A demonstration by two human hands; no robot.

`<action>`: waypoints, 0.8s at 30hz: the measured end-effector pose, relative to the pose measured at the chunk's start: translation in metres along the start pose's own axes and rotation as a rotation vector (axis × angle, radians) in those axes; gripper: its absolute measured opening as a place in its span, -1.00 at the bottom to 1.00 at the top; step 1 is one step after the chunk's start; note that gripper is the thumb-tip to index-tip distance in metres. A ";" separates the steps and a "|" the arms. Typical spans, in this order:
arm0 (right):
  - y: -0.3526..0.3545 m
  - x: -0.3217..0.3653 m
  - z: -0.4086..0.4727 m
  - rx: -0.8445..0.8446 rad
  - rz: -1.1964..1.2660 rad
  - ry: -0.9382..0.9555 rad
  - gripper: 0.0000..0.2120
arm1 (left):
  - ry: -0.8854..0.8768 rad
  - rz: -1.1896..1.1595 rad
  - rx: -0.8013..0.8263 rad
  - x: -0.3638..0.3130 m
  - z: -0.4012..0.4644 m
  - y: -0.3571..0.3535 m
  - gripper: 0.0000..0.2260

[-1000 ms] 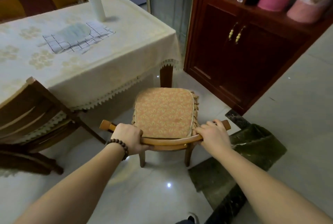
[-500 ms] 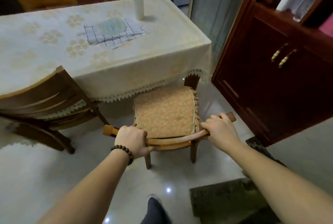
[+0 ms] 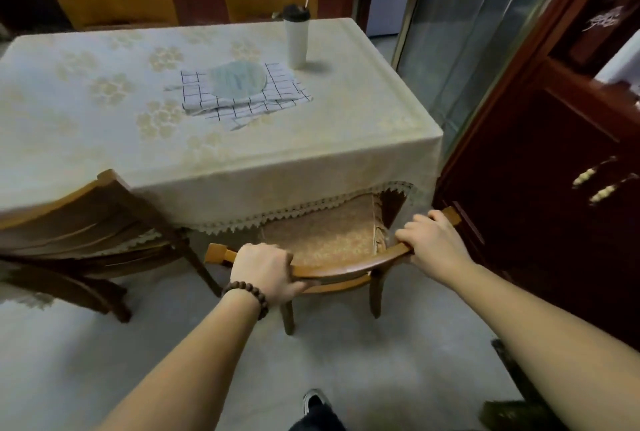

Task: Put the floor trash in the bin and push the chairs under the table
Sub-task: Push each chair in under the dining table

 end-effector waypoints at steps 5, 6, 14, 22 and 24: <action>0.009 -0.026 0.063 -0.058 -0.013 0.096 -0.69 | 0.084 -0.055 0.026 0.012 0.042 0.005 -0.49; 0.011 -0.029 0.075 -0.066 -0.008 0.111 -0.70 | 0.101 -0.064 0.030 0.015 0.050 0.006 -0.50; 0.000 -0.069 0.142 0.013 0.032 0.107 -0.84 | 0.114 -0.033 0.059 0.033 0.126 0.016 -0.56; -0.020 -0.140 0.195 0.028 0.057 0.097 -0.91 | 0.172 -0.024 0.051 0.000 0.200 0.022 -0.51; -0.030 -0.158 0.206 0.037 0.087 0.092 -0.91 | 0.177 -0.023 0.071 -0.010 0.220 0.026 -0.55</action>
Point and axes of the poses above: each hand's wrist, its own z-axis towards the middle knuckle, its own y-axis out of the back of the hand, x = y × z, the point moved 1 cm from there along z, towards the middle knuckle, and after that the axes turned 1 degree about -z, right-handed, at the moved point
